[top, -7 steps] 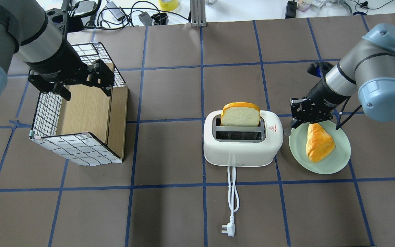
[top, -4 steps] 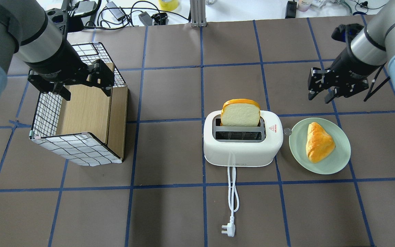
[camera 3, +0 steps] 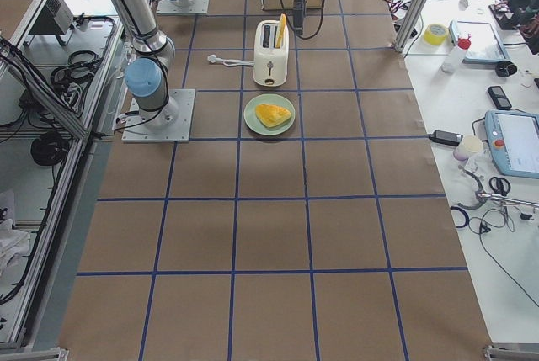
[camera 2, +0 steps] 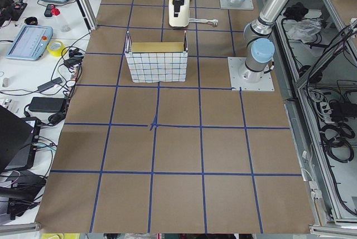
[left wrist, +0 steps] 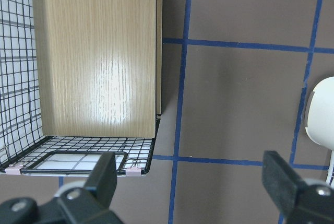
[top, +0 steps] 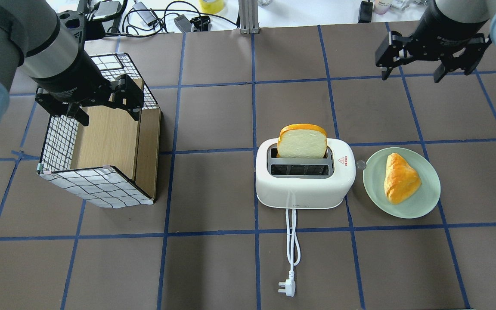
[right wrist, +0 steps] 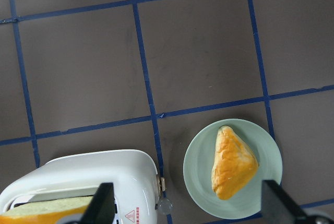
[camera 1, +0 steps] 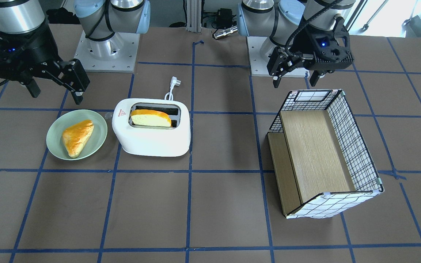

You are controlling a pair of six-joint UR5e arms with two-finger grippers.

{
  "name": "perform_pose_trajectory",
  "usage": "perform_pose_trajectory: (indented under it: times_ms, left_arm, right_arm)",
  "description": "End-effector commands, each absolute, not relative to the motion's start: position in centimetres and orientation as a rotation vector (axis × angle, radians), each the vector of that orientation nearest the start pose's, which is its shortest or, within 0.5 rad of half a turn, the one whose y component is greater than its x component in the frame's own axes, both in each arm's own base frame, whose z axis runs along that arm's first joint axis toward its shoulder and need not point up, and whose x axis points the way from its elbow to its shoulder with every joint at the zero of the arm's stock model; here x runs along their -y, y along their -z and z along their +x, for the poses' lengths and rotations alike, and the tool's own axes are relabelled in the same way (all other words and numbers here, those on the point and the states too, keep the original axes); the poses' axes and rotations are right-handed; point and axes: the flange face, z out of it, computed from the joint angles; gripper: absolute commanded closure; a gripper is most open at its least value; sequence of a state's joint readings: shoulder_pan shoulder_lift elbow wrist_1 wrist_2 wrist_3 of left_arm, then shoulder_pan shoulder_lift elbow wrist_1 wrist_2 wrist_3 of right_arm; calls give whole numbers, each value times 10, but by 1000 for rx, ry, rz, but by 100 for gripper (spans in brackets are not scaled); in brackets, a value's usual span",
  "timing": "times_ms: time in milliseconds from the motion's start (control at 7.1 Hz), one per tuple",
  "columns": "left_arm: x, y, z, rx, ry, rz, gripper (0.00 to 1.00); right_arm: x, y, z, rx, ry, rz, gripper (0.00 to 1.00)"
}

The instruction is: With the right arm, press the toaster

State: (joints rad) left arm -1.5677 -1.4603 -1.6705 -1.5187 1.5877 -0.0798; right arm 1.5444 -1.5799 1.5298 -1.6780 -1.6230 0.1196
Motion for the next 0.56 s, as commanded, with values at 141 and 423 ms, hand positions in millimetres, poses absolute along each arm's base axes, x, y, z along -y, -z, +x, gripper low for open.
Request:
perform_pose_trajectory:
  times_ms: [141,423]
  left_arm:
    - [451,-496,-130,-3123,99,-130,0]
    - [451,-496,-130,-3123,99,-130,0]
  right_arm:
    - [504,-544,129,-3161,307,195,0]
    - [503,-546,129,-3165,311,161,0]
